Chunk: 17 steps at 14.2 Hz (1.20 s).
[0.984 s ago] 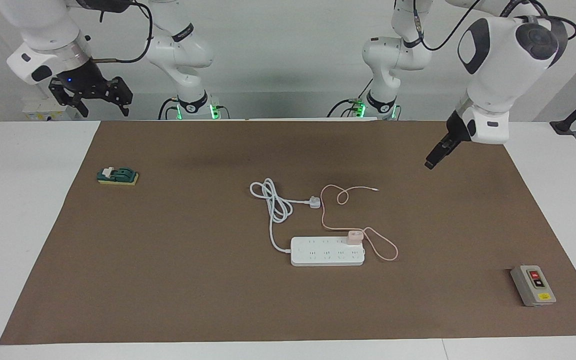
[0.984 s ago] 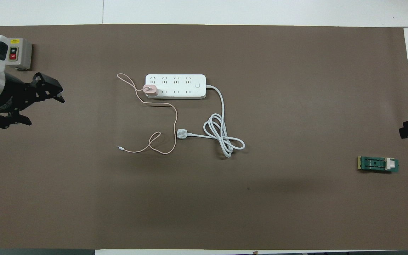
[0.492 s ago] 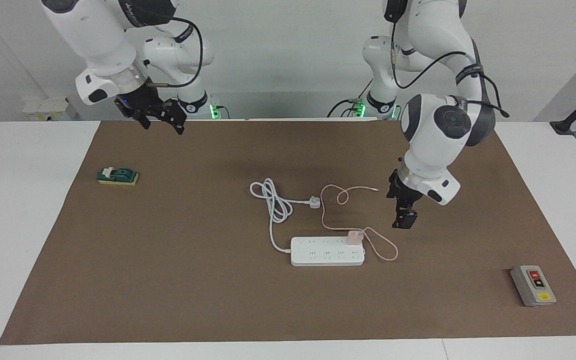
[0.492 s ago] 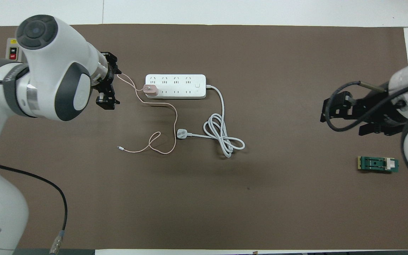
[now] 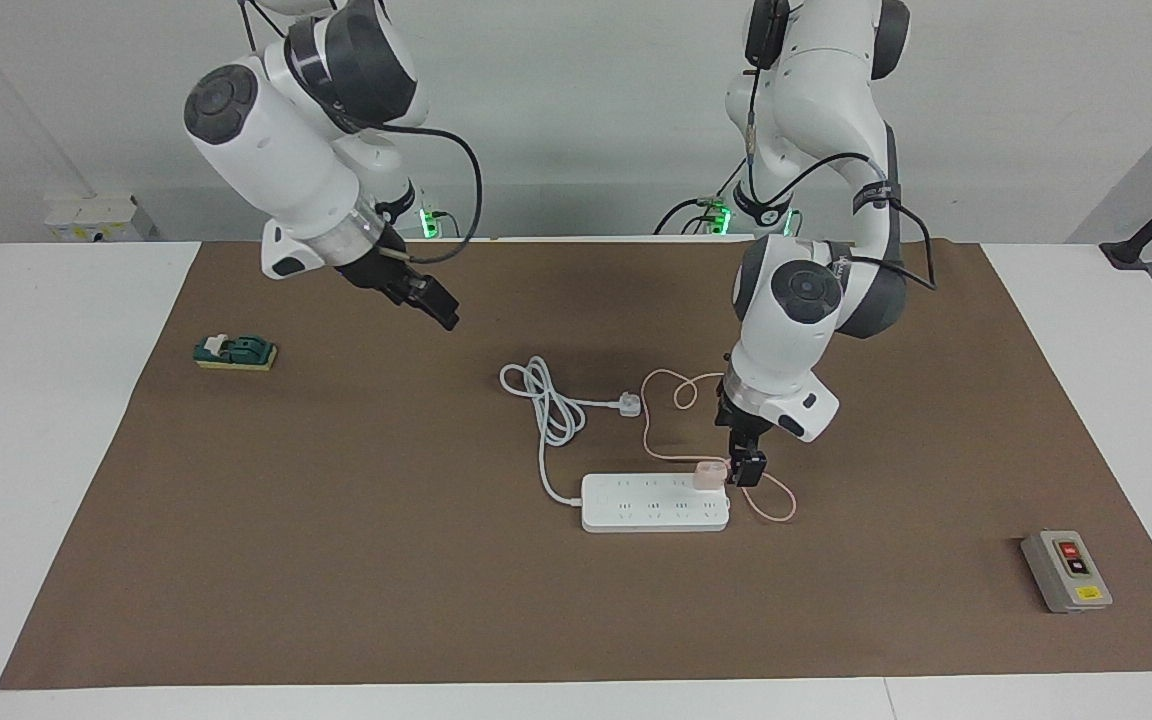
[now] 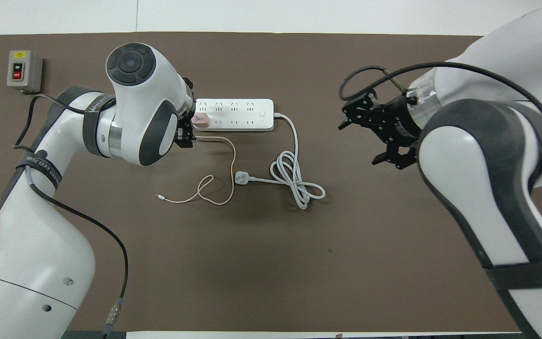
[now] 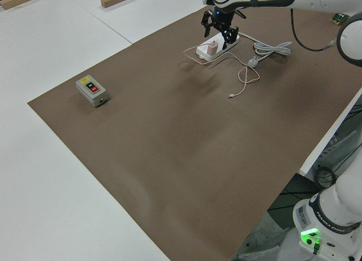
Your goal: Unplug charger and place it aside
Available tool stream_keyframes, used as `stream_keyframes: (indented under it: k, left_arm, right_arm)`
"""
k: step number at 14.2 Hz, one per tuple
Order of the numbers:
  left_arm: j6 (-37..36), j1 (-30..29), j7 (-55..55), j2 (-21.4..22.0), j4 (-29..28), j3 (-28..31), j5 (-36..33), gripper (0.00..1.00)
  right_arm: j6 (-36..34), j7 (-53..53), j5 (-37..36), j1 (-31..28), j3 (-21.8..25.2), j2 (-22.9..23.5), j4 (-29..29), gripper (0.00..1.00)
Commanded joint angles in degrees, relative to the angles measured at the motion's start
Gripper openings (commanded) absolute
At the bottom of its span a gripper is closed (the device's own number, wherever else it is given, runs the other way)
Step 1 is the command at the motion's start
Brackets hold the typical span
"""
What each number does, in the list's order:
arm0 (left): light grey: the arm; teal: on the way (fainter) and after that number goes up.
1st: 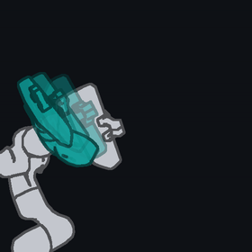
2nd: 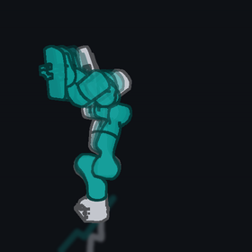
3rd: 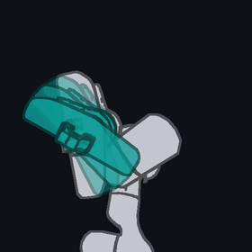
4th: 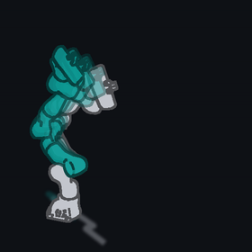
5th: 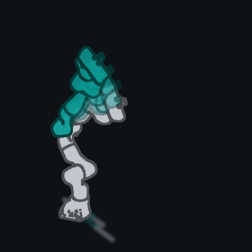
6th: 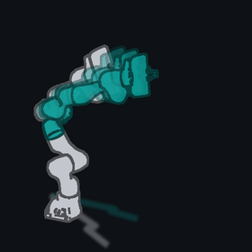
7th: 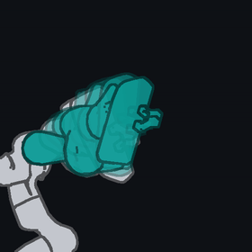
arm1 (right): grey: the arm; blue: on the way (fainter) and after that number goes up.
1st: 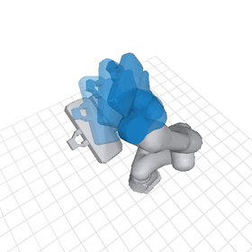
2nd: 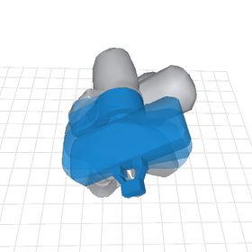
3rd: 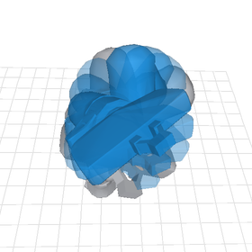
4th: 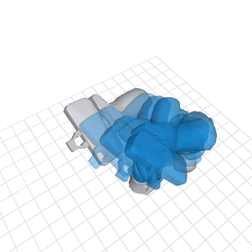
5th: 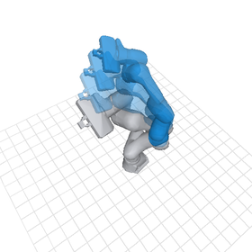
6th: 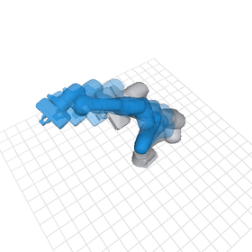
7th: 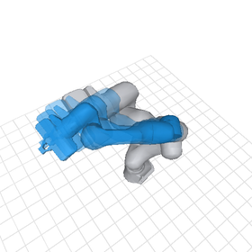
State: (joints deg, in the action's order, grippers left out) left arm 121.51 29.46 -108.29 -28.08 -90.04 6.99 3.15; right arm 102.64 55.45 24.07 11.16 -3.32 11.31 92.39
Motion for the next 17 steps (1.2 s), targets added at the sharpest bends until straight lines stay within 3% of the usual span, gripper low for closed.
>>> stream_keyframes:
  k: [1, 2, 5, 7, 9, 11, 12, 14, 15, 16, 17]
  left_arm:
    - [3.91, 1.21, -3.06, -0.39, -1.46, 1.09, -1.57, 1.00]
    - [4.87, 1.30, -3.24, -0.57, -1.81, 1.09, -1.57, 1.00]
    - [7.42, 1.47, -4.12, -0.66, -3.82, 1.09, -1.66, 1.00]
    - [9.27, 2.44, -4.21, -0.66, -5.41, 1.18, -1.66, 1.00]
    - [9.45, 2.53, -4.29, -0.66, -5.94, 1.18, -1.66, 1.00]
    - [9.45, 2.53, -4.29, -0.66, -6.29, 1.18, -1.74, 1.00]
    - [9.45, 2.62, -4.29, -0.57, -6.64, 1.18, -1.75, 0.90]
    - [9.36, 2.62, -4.21, -0.48, -6.64, 1.18, -2.18, 0.35]
    - [9.19, 2.62, -4.12, -0.48, -6.64, 1.18, -2.88, 0.15]
    - [9.10, 2.62, -4.03, -0.48, -6.64, 1.18, -3.06, 0.00]
    - [9.36, 2.62, -3.94, -0.48, -6.64, 1.10, -3.06, 0.00]
  right_arm:
    - [7.81, 9.03, 6.14, 2.89, 0.16, 5.02, -0.54, 1.00]
    - [9.40, 12.45, 8.68, 3.60, 0.16, 7.56, -1.41, 1.00]
    - [11.69, 22.04, 13.80, 5.62, 0.07, 19.07, -11.42, 1.00]
    - [17.12, 23.03, 20.53, 7.47, 0.16, 24.35, -12.49, 1.00]
    - [18.38, 22.94, 21.45, 7.82, 0.07, 29.18, -14.67, 1.00]
    - [18.21, 23.90, 23.11, 7.91, 0.07, 36.90, -23.35, 1.00]
    - [18.56, 24.87, 23.47, 7.91, 0.16, 39.73, -26.53, 1.00]
    - [18.65, 26.02, 23.47, 8.18, 0.16, 42.91, -30.59, 1.00]
    - [18.74, 26.19, 23.47, 8.35, 0.16, 43.27, -30.86, 1.00]
    - [18.91, 26.11, 23.39, 8.35, 0.16, 43.71, -31.04, 1.00]
    - [20.22, 26.11, 23.39, 8.44, 0.16, 44.06, -31.04, 1.00]
